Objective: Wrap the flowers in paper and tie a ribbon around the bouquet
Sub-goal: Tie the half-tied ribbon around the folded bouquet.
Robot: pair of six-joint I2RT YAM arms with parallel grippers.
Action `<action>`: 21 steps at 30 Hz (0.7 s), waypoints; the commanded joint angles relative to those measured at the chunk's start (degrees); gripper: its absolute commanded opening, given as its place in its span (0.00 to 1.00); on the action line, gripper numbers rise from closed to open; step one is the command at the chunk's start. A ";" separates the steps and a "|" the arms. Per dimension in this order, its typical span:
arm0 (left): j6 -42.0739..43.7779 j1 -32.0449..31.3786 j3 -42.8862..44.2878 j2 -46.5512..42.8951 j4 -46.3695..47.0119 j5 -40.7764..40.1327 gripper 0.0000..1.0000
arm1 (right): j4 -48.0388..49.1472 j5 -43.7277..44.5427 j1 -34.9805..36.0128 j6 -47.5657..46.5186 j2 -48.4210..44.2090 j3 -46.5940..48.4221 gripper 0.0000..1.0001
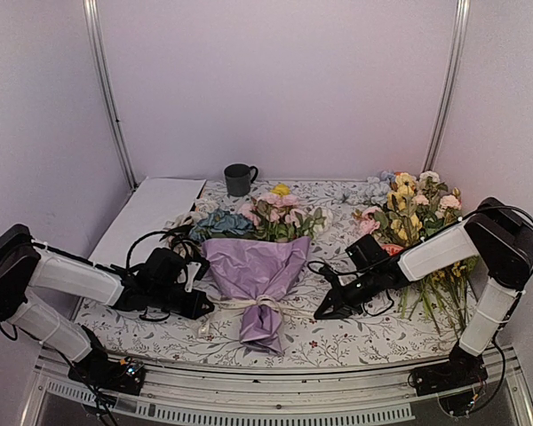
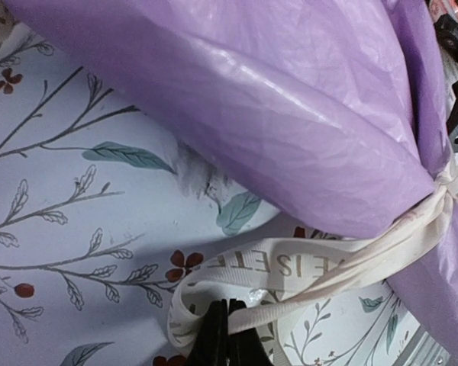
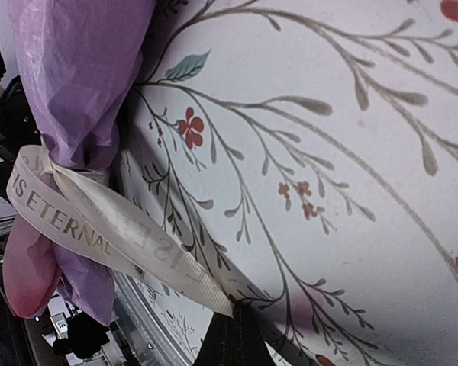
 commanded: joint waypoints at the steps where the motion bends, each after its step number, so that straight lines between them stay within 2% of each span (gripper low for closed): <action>1: -0.66 0.09 -2.55 2.04 -6.48 -1.17 0.00 | -2.04 0.59 -0.97 -0.91 -0.74 -2.62 0.00; 9: -0.36 0.07 -2.12 2.78 -6.31 -0.65 0.00 | -0.72 0.06 -1.07 -0.28 -1.34 -5.00 0.00; 13: 1.02 -0.52 -1.67 1.45 -4.88 1.37 0.00 | -1.17 -0.95 -1.07 -0.89 -2.25 -3.30 0.00; 15: 2.02 -1.94 -0.85 -0.69 -4.65 1.21 0.03 | -2.00 -1.77 -1.07 -2.01 -3.40 -1.43 0.04; 18: 3.60 -3.84 1.07 -4.60 -6.11 -0.93 0.39 | -4.39 -1.52 -1.12 -3.59 -6.23 2.28 0.27; 19: 4.36 -4.16 1.74 -6.05 -6.73 -1.26 0.48 | -5.56 -0.85 -1.20 -4.08 -7.37 3.83 0.34; 21: 5.50 -4.48 3.07 -9.09 -8.45 -1.23 0.59 | -8.66 0.96 -1.68 -5.64 -10.25 7.19 0.50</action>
